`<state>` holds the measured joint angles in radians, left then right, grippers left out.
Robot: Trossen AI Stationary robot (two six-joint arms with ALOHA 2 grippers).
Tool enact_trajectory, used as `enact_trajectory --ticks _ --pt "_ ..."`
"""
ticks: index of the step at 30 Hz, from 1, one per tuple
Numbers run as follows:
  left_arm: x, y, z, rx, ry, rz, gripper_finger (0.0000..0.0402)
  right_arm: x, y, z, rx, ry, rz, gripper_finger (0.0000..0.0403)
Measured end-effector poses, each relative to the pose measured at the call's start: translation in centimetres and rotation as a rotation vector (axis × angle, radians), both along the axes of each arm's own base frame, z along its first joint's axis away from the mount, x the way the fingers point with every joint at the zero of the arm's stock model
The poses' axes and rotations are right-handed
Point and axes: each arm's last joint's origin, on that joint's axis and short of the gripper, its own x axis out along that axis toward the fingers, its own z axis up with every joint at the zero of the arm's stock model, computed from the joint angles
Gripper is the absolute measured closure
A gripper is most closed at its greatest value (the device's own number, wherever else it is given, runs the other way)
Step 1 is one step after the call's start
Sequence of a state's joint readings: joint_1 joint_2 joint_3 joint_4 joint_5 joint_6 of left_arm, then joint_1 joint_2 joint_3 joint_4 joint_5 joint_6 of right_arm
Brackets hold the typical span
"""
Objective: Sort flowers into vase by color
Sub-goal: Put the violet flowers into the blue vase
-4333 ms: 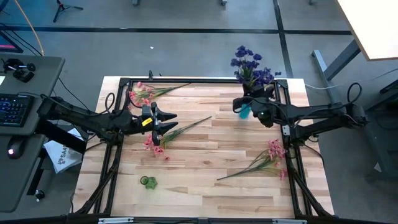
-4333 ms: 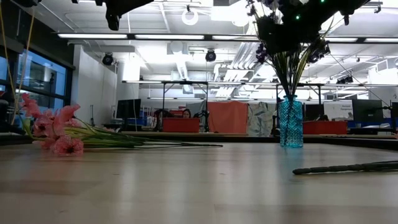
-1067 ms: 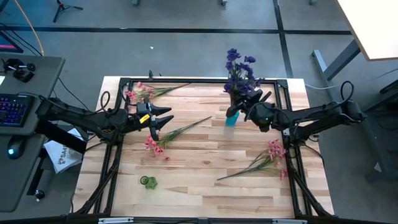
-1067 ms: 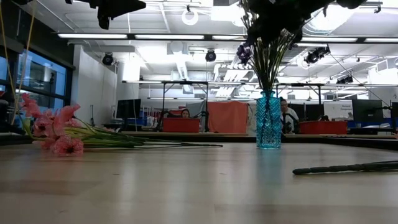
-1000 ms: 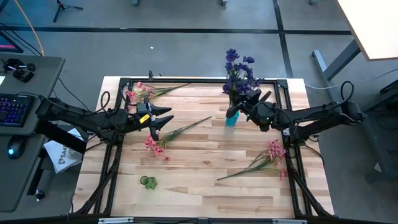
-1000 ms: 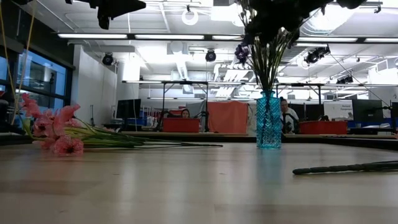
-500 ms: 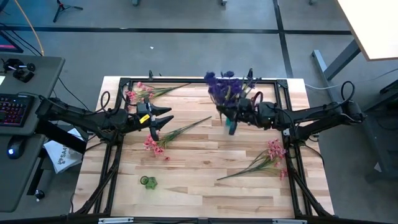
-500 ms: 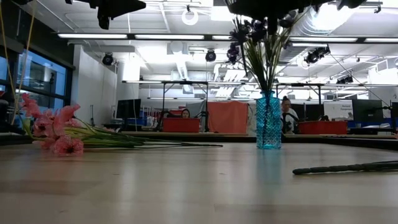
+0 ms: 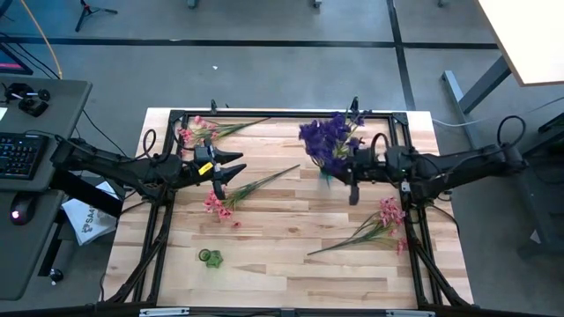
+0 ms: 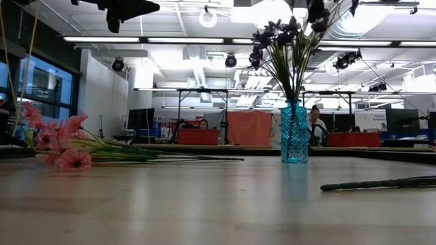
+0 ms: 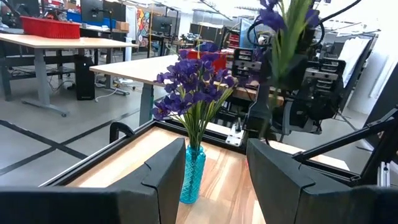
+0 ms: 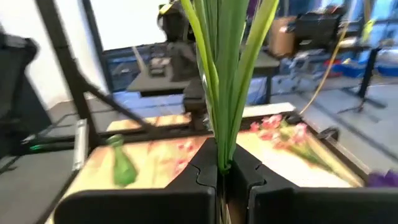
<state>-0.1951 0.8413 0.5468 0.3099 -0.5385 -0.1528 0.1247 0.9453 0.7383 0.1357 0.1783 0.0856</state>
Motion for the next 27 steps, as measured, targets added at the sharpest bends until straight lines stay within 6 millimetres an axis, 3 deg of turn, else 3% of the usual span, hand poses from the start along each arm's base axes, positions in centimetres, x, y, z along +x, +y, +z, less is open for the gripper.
enact_trajectory --ticks 8,14,20,27 --pt "0.0 0.1 0.0 -0.001 -0.001 0.022 0.0241 -2.7 1.8 -0.5 0.072 0.139 0.102 0.0403" --pt "0.0 0.1 0.0 -0.003 -0.001 0.022 0.0241 -3.0 3.3 -1.9 0.09 0.281 0.162 0.0403" --pt "0.0 0.1 0.0 -0.003 -0.004 0.041 0.0241 -0.2 3.3 -1.6 -0.086 0.135 0.157 0.0403" --pt "-0.1 0.2 0.3 0.032 -0.019 0.086 0.0241 4.0 0.8 -3.6 -0.15 0.123 0.155 0.0403"
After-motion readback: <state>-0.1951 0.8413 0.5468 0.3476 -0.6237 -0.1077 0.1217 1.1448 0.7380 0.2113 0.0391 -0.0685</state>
